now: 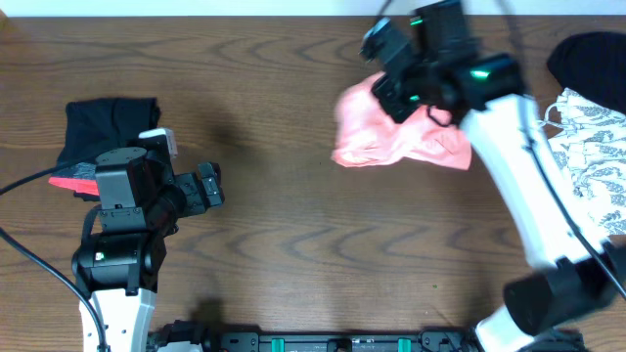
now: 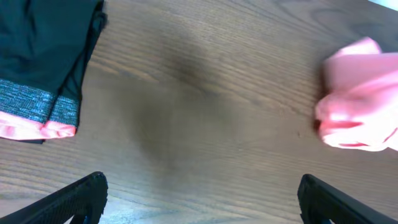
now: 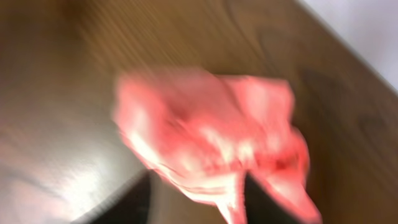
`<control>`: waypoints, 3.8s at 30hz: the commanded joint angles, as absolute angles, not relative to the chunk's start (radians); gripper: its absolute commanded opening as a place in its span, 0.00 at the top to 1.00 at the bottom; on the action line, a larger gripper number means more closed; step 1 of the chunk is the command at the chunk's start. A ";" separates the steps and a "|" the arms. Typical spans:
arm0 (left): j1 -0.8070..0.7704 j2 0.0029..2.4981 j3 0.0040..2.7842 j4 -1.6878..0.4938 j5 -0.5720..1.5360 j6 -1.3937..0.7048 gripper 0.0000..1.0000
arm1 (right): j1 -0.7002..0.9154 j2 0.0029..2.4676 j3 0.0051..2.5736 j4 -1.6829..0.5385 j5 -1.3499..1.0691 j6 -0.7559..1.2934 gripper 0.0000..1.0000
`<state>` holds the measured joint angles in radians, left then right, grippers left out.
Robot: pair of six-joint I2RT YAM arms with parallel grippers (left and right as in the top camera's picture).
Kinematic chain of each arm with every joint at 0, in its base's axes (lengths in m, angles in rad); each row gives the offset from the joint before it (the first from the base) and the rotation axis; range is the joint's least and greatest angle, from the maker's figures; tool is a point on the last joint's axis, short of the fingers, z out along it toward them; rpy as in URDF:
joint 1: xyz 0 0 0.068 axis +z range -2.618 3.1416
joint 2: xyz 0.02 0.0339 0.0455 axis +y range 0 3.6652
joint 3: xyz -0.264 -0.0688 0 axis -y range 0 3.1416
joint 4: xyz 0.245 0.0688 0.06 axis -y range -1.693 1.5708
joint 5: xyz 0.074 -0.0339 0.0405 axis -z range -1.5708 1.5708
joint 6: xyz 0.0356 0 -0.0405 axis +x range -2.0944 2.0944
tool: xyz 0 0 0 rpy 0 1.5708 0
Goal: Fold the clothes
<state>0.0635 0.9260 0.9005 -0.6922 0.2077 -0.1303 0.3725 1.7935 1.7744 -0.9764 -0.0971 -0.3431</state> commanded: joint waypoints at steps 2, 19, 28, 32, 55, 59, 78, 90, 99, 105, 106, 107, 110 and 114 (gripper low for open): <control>0.060 0.927 0.926 -0.691 0.218 -0.118 0.02 | 0.359 1.773 1.786 -0.955 0.238 -0.218 0.38; 0.060 0.943 0.926 -0.606 0.225 -0.148 0.02 | 0.132 1.834 1.766 -1.026 0.073 0.111 0.36; 0.060 1.002 0.925 -0.620 0.225 -0.148 0.02 | 0.175 2.068 1.766 -0.918 -0.008 0.124 0.33; 0.060 1.024 0.925 -0.620 0.225 -0.148 0.02 | 0.204 2.132 1.766 -0.860 0.030 0.173 0.33; 0.060 1.038 0.925 -0.620 0.225 -0.148 0.02 | 0.222 2.244 1.766 -0.744 0.166 0.310 0.48; 0.060 1.038 0.925 -0.620 0.225 -0.148 0.02 | 0.222 2.244 1.766 -0.725 0.195 0.348 0.99; 0.060 1.038 0.925 -0.620 0.225 -0.148 0.02 | 0.012 1.650 1.985 -0.676 0.211 0.199 0.99; 0.060 1.038 0.925 -0.620 0.225 -0.148 0.02 | 0.017 1.639 2.014 -0.753 -0.001 0.109 0.99; 0.060 1.038 0.925 -0.620 0.225 -0.148 0.02 | 0.024 1.644 2.015 -0.762 0.092 0.100 0.99; 0.060 1.038 0.925 -0.620 0.225 -0.148 0.02 | -0.044 1.626 2.015 -0.788 0.283 0.112 0.99; 0.060 1.038 0.925 -0.620 0.225 -0.148 0.02 | -0.063 1.619 2.015 -0.791 0.316 0.111 0.99; 0.060 1.038 0.925 -0.620 0.225 -0.148 0.02 | -0.082 1.613 2.015 -0.792 0.329 0.104 0.99; 0.060 1.038 0.925 -0.620 0.225 -0.148 0.02 | -0.140 1.592 2.015 -0.780 0.321 0.096 0.99; 0.060 1.038 0.925 -0.620 0.225 -0.148 0.02 | -0.215 1.562 2.016 -0.740 0.194 0.075 0.99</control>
